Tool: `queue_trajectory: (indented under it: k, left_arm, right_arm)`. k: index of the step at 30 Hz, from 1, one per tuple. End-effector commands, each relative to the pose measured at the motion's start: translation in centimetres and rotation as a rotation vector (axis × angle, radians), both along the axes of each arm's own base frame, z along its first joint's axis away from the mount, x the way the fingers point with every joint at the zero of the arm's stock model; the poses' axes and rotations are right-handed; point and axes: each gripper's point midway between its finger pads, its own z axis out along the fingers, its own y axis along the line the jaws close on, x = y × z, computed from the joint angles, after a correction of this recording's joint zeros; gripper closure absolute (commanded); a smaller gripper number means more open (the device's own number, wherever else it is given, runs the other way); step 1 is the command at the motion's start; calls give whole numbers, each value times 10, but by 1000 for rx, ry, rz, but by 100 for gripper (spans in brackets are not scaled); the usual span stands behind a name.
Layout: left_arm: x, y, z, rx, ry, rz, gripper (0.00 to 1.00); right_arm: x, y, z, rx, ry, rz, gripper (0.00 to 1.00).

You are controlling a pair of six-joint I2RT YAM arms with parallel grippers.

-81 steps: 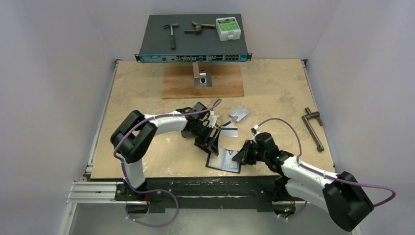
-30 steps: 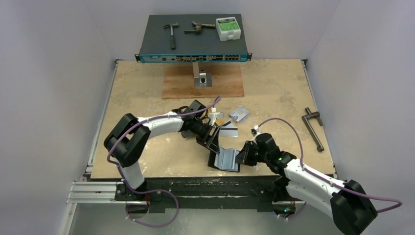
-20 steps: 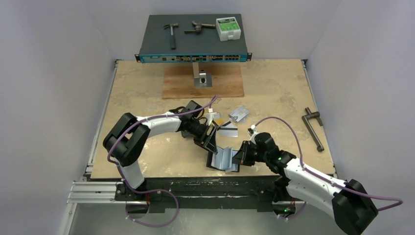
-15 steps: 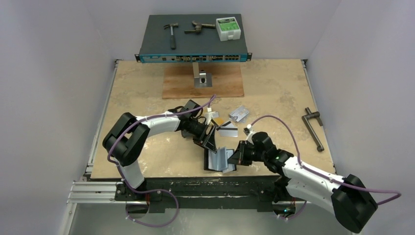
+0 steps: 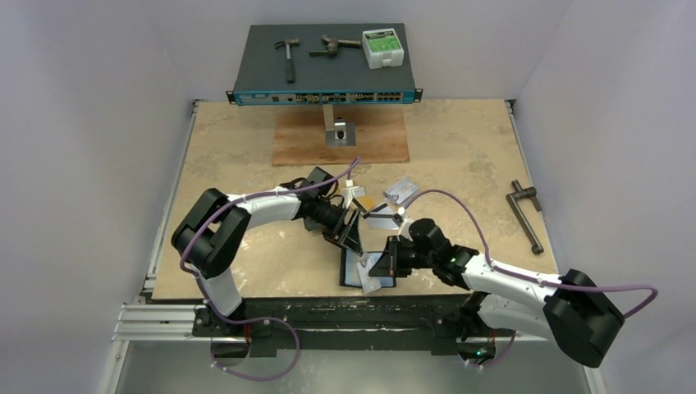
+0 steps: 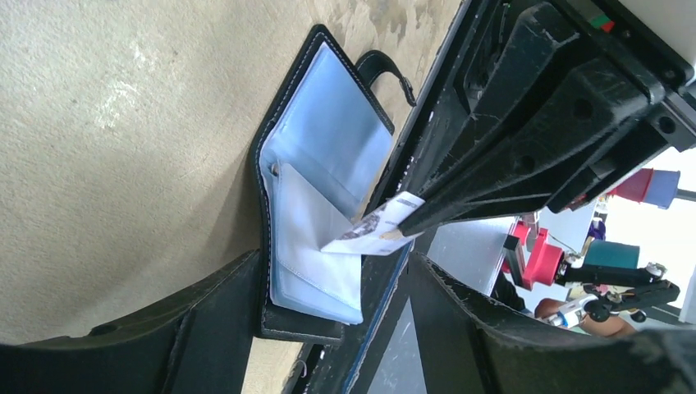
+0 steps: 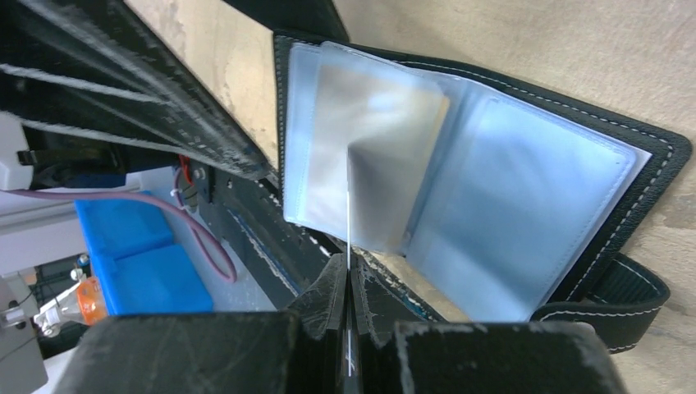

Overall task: Put the credit cards into the card holder
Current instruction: Insert the credit card into the card holder.

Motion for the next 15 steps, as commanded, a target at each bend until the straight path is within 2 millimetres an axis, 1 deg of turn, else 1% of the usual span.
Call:
queue_trajectory:
  k: [1,3,6,11,15]
  left_arm:
    - [-1,2,2,-21,-12,-10,37]
    - [-1,5,-5,8,-9,-6,39]
    - [3,9,-16,59,-19,6,45]
    - [6,9,-27,109,-1,6,54]
    - [7,4,-30,114,0,-8,59]
  right_arm:
    - [5,9,6,14,-26,26,100]
    - [5,8,1,0,-17,24,100]
    - [4,7,-1,0,-22,23,100]
    - [4,9,5,28,-43,36,100]
    - [-1,11,10,69,-46,60,100]
